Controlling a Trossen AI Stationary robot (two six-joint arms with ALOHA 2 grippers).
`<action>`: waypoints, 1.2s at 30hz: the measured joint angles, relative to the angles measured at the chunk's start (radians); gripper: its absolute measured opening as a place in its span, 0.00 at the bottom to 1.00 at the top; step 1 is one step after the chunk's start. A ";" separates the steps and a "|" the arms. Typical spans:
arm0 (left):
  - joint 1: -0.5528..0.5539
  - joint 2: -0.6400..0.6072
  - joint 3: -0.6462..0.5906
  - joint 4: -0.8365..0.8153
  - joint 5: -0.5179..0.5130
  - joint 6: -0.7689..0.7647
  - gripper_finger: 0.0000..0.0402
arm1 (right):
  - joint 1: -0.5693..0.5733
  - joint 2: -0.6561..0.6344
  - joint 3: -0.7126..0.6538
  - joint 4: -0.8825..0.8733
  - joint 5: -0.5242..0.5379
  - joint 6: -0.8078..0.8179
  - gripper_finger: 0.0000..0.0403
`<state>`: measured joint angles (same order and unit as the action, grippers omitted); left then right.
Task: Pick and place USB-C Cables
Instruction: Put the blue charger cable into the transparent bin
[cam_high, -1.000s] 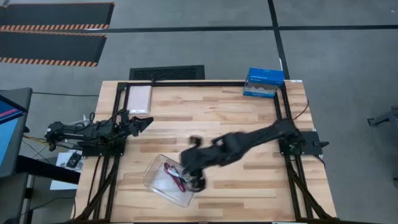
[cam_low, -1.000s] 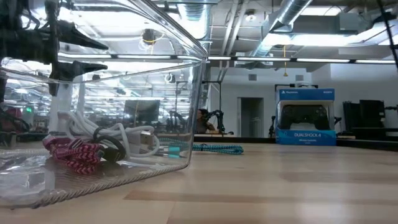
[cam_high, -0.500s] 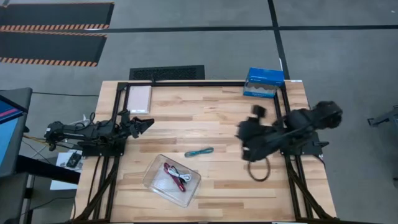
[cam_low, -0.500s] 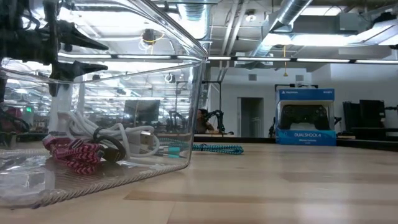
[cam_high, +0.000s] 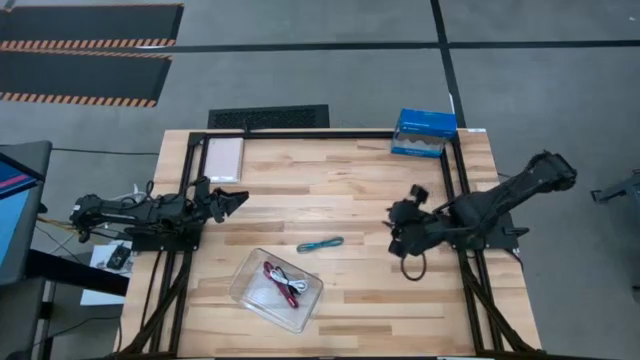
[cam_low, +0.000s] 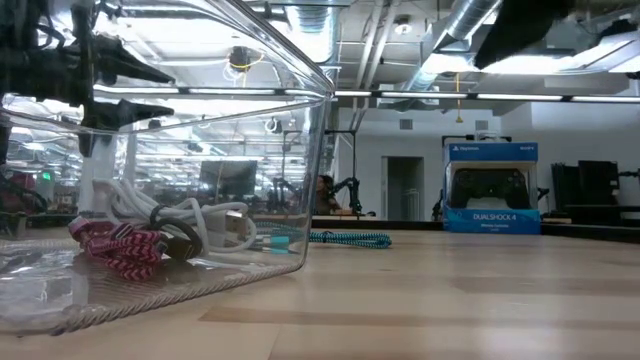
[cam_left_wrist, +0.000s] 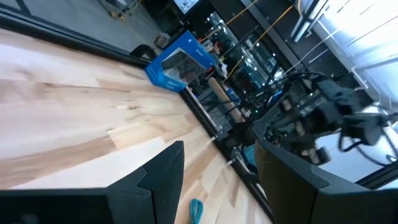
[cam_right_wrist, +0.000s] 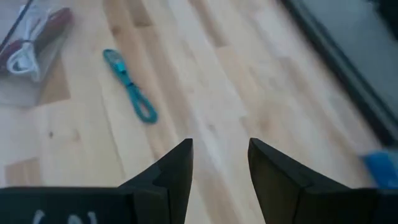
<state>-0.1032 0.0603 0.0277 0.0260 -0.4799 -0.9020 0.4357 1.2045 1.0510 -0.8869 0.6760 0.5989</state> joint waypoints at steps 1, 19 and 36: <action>0.000 0.000 0.000 0.000 0.000 0.001 0.46 | -0.012 0.001 -0.052 0.089 -0.027 -0.043 0.43; 0.000 0.001 0.000 0.000 -0.003 0.034 0.46 | -0.291 0.373 -0.358 1.144 -0.530 -0.408 0.44; 0.000 0.001 0.000 0.000 -0.003 0.027 0.46 | -0.305 0.645 -0.233 1.318 -0.558 -0.611 0.65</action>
<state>-0.1032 0.0608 0.0277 0.0261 -0.4828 -0.8745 0.1302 1.8492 0.8176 0.4316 0.1181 -0.0120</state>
